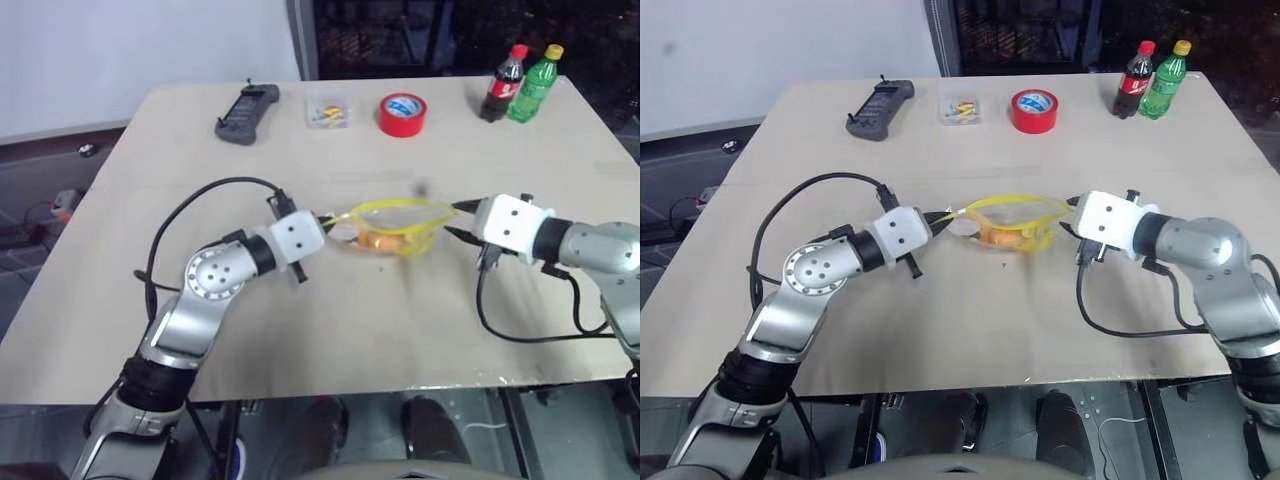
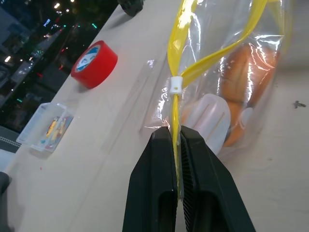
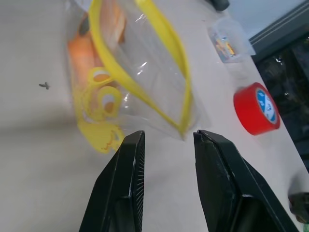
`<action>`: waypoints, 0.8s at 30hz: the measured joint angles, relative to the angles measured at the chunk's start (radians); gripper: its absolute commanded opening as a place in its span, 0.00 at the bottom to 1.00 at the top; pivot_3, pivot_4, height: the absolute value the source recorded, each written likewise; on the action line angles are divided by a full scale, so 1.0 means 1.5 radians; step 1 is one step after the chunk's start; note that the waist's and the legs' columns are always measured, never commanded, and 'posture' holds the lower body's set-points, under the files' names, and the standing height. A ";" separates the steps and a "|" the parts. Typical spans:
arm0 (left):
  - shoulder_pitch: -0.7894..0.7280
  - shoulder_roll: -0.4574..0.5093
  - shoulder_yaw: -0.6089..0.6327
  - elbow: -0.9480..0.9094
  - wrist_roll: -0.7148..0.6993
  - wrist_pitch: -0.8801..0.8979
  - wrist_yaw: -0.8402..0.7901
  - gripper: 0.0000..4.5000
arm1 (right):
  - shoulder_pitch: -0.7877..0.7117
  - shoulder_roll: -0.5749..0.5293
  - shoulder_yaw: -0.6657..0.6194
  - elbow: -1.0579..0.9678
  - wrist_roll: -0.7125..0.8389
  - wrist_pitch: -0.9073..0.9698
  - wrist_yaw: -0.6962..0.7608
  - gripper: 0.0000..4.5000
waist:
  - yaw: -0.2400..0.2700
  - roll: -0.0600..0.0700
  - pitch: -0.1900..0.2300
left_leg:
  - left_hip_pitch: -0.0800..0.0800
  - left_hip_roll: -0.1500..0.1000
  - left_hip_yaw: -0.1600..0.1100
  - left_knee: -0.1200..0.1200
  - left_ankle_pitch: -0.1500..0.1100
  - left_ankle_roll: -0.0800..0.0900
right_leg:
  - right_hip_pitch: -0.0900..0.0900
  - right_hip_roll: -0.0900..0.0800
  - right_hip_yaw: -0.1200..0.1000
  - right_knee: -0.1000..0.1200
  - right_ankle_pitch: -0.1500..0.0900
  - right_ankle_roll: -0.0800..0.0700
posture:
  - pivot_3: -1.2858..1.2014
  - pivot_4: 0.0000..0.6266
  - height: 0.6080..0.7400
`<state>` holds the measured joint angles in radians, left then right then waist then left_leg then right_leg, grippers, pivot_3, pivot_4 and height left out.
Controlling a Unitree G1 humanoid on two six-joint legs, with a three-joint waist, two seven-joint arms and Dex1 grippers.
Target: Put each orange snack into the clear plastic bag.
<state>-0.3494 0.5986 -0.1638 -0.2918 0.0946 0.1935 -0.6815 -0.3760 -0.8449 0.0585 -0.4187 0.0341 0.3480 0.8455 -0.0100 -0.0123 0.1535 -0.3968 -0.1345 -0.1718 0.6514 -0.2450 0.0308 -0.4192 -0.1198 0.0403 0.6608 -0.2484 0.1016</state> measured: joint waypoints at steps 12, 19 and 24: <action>0.002 0.000 0.000 0.001 0.000 -0.003 0.000 0.00 | 0.001 0.003 0.000 0.005 0.010 -0.015 -0.001 0.36 | 0.000 0.000 0.000 | 0.000 0.000 0.000 0.000 0.000 0.000 | 0.000 0.000 0.000 0.000 0.000 0.000 | 0.52 0.24 1.00; 0.005 0.000 0.000 0.001 0.000 -0.003 0.000 0.00 | -0.007 0.020 0.001 0.027 0.006 -0.038 -0.004 0.02 | 0.000 0.000 0.000 | 0.000 0.000 0.000 0.000 0.000 0.000 | 0.000 0.000 0.000 0.000 0.000 0.000 | 0.52 0.24 1.00; 0.006 0.000 0.000 0.001 0.000 -0.001 0.001 0.00 | -0.017 0.027 0.001 0.029 0.003 -0.046 -0.008 0.02 | 0.000 0.000 0.000 | 0.000 0.000 0.000 0.000 0.000 0.000 | 0.000 0.000 0.000 0.000 0.000 0.000 | 0.52 0.24 1.00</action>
<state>-0.3399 0.5986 -0.1636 -0.2908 0.0939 0.1914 -0.6806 -0.4018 -0.8051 0.0607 -0.3748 0.0384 0.2788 0.8333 -0.0105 -0.0123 0.1535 -0.3969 -0.1346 -0.1718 0.6515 -0.2450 0.0307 -0.4192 -0.1199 0.0403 0.6609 -0.2483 0.1016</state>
